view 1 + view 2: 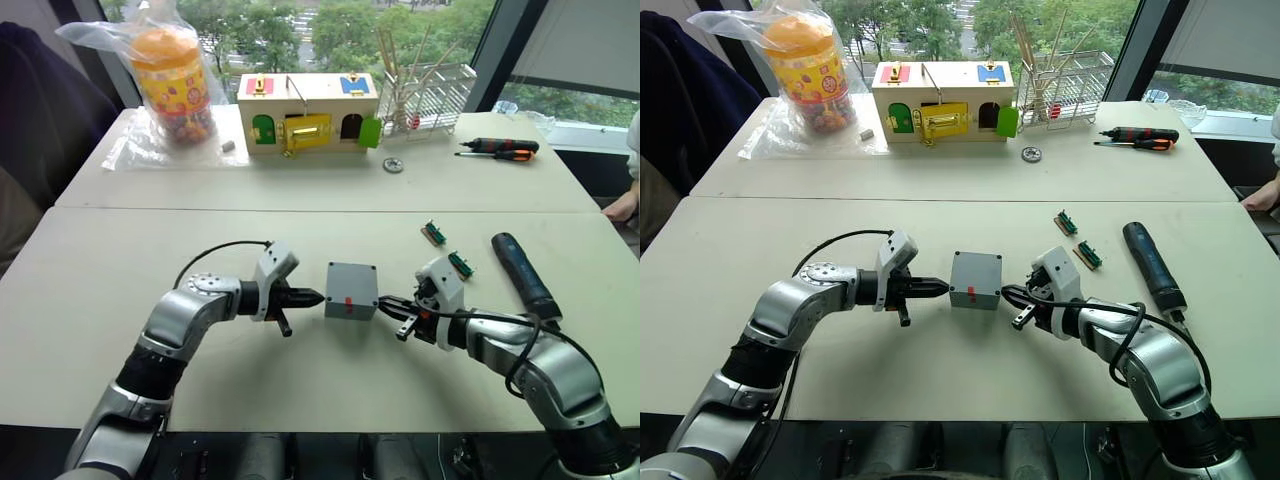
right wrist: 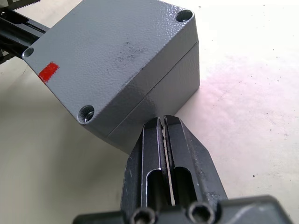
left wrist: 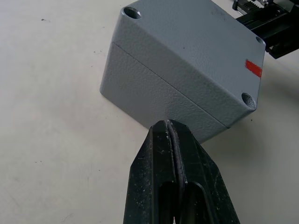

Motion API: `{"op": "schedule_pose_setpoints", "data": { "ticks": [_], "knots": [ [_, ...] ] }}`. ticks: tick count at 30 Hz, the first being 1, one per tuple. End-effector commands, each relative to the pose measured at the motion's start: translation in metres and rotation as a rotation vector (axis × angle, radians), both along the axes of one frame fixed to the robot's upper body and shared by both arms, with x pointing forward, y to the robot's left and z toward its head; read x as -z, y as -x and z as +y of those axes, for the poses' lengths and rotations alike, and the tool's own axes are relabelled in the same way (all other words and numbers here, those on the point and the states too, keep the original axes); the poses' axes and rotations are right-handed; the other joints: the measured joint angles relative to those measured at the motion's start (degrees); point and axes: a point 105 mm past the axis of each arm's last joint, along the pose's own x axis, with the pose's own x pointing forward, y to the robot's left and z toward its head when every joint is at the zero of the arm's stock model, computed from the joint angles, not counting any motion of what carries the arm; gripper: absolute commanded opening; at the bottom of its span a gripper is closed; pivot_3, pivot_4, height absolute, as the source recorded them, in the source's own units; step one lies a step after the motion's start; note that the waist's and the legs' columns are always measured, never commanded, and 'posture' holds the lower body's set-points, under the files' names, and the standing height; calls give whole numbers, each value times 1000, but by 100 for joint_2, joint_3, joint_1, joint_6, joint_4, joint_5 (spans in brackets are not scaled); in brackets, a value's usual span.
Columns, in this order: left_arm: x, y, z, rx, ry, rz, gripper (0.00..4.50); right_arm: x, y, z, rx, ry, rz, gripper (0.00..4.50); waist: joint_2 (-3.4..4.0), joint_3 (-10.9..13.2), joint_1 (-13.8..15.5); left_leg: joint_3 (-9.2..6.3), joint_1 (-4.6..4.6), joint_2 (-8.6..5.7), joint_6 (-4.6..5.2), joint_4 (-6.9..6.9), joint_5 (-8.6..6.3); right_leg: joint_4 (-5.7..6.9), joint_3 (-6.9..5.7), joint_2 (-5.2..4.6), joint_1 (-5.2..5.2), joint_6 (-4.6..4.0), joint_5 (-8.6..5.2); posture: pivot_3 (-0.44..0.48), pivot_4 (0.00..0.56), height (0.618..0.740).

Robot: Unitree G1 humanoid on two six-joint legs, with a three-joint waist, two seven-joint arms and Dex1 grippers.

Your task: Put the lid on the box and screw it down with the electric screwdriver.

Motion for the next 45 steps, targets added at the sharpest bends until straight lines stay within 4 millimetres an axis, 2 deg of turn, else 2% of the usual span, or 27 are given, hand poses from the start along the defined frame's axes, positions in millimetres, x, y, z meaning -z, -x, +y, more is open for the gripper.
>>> {"op": "schedule_pose_setpoints", "data": {
  "ticks": [1,5,7,10,12,16,18,20,23,25,33,34,36,37,45],
  "knots": [
    [-10,3,-11,34,39,-34,0,-17,4,12,-71,-40,-57,56,0,0,2,0,0,0,0,0,0,0,0,0,0,0,0,0,150,705],
    [-18,-8,8,-35,20,-113,0,-22,4,-4,-17,-2,-69,56,0,0,1,0,0,0,0,0,0,0,0,-1,0,0,0,0,150,705],
    [-27,-22,20,-119,18,-199,0,-30,2,-16,32,13,-102,56,0,0,1,-1,0,0,0,0,0,0,0,-1,0,0,0,0,150,705],
    [-55,-47,37,-313,105,-355,0,-50,-1,-35,121,-66,-142,56,0,0,12,-1,0,1,0,0,0,-1,0,-3,0,0,0,0,150,705],
    [-68,-50,35,-300,174,-330,0,-60,-4,-50,202,-98,-176,56,-1,1,16,-3,-1,0,0,1,0,-1,-2,-4,2,0,1,0,150,705],
    [-90,-32,15,-106,279,-258,0,-63,-7,-79,342,-74,-204,56,-1,0,8,-2,-3,-1,0,0,0,-2,-6,-4,2,0,1,0,150,705],
    [-97,-20,0,11,239,-297,0,-58,-6,-94,417,-44,-212,583,-1,0,-2,-1,-3,-1,0,-1,0,-2,-6,-3,1,0,1,0,150,705],
    [-98,-10,-8,88,207,-313,0,-54,-3,-102,445,-16,-215,1342,0,0,-4,0,-2,-1,-1,-3,0,-2,-5,-1,1,0,1,0,150,705],
    [-95,10,-21,247,126,-343,0,-43,-3,-116,498,25,-208,2866,1,0,-6,1,-1,0,-2,-4,1,-1,-5,1,1,0,1,0,150,705],
    [-92,16,-25,300,91,-356,0,-39,-6,-122,524,28,-208,3822,1,0,-7,2,-1,0,-2,-3,1,-1,-4,1,1,0,1,0,150,705],
    [-88,18,-35,330,82,-367,0,-33,-28,-129,540,27,-244,3822,5,3,-1,1,-1,0,-2,-3,1,-2,-3,2,0,0,0,0,150,705],
    [-87,18,-36,329,83,-367,0,-32,-29,-130,540,27,-246,3392,5,3,4,1,-1,0,-2,-3,1,-2,-3,2,1,0,0,0,150,705],
    [-86,17,-36,323,83,-365,0,-29,-34,-130,533,23,-244,2882,5,3,-4,0,-1,0,-2,-3,1,-2,-3,2,1,0,0,0,150,705],
    [-85,17,-36,320,82,-364,0,-28,-36,-131,530,21,-242,2462,5,3,-3,1,-1,0,-2,-3,1,-2,-3,2,1,0,0,0,150,705],
    [-80,16,-32,285,69,-355,0,-26,-47,-134,499,-5,-252,2462,7,4,-4,1,-1,0,-2,-3,2,-2,-3,2,1,1,0,0,150,705]
  ]
}}
